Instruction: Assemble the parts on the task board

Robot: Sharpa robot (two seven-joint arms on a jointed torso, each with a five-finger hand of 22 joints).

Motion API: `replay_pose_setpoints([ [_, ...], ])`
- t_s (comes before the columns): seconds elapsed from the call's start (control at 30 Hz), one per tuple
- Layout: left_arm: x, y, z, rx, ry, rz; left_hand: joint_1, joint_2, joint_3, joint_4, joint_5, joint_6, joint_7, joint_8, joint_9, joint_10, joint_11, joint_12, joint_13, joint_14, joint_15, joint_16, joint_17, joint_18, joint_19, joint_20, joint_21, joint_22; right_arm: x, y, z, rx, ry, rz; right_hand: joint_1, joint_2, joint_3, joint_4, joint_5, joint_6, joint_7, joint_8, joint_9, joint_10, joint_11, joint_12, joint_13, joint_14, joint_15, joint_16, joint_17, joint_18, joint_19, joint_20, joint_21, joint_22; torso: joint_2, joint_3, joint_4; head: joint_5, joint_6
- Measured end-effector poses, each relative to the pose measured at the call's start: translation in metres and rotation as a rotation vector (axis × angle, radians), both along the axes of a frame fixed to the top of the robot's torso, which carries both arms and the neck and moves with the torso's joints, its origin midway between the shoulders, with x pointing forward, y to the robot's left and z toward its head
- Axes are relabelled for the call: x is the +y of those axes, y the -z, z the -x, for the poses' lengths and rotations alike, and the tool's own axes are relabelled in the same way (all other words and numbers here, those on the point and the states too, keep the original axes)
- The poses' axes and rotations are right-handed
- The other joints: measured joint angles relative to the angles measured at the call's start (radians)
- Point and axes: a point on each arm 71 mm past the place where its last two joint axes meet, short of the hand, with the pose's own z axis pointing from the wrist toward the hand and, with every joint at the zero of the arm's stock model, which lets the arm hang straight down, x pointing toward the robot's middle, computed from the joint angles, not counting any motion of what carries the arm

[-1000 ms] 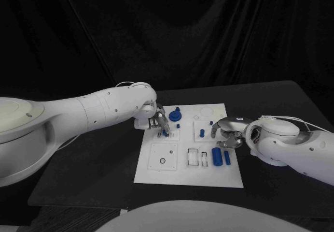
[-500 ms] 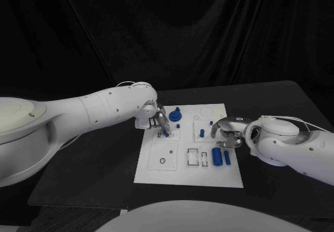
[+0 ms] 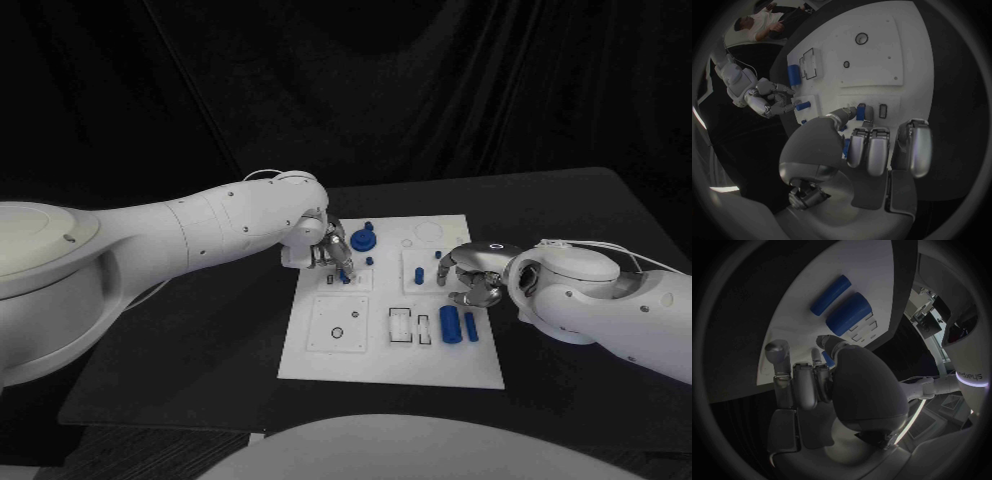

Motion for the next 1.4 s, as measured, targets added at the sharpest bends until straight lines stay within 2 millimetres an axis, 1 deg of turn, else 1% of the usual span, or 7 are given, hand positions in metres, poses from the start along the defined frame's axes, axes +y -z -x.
replay_pose_setpoints([
  [0.1,0.0002,0.0001,-0.0001,0.000,0.000,-0.001,0.000,0.000,0.000,0.000,0.000,0.000,0.000,0.000,0.000,0.000,0.000,0.000,0.000,0.000,0.000,0.000,0.000,0.000,0.000,0.000,0.000,0.000,0.0001,0.0000,0.0000,0.000,0.000,0.000,0.000,0.000,0.000,0.000,0.000,0.000,0.000,0.000,0.000,0.000,0.000,0.000,0.000,0.000,0.000,0.000,0.000,0.000,-0.003,-0.003,-0.011,0.000,0.000,0.0000,0.0000,0.000,0.000],
  [0.93,0.0008,0.0011,0.0035,0.006,0.008,0.002,0.000,0.000,0.000,0.000,0.000,0.000,0.000,0.000,0.000,0.000,0.000,0.000,0.000,0.000,0.000,0.000,0.000,0.000,0.000,0.000,0.000,0.000,-0.0003,0.0002,0.0001,0.000,0.001,0.000,0.000,0.000,0.000,0.000,0.000,0.000,0.000,0.000,-0.001,0.000,0.000,0.000,0.000,0.000,0.000,0.000,0.000,0.000,-0.004,-0.003,-0.011,0.000,0.000,-0.0001,0.0001,0.000,0.000],
  [1.2,0.0010,0.0010,0.0037,0.008,0.010,0.002,0.000,0.000,0.000,0.000,0.000,0.000,0.000,0.000,0.000,0.000,0.000,0.000,0.000,0.000,0.000,0.000,0.000,0.000,0.000,0.000,0.000,0.000,-0.0003,0.0003,0.0001,0.000,0.001,0.000,0.000,0.000,0.000,0.000,0.000,0.000,0.000,0.000,-0.001,0.000,0.000,0.000,0.000,0.000,0.000,0.000,0.000,0.000,-0.004,-0.003,-0.011,0.000,0.000,-0.0003,0.0001,-0.003,0.000],
  [1.4,0.0012,0.0012,0.0037,0.009,0.011,-0.001,0.000,0.000,0.000,0.000,0.000,0.000,0.000,0.000,0.000,0.000,0.000,0.000,0.000,0.000,0.000,0.000,0.000,0.000,0.000,0.000,0.000,0.000,-0.0004,0.0005,0.0000,0.001,0.001,0.000,0.000,0.000,0.000,0.000,0.000,0.000,0.000,0.000,-0.001,0.000,0.000,0.000,0.000,0.000,0.000,0.000,0.000,0.000,-0.004,-0.003,-0.011,0.000,-0.001,0.0001,-0.0010,0.001,0.000],
])
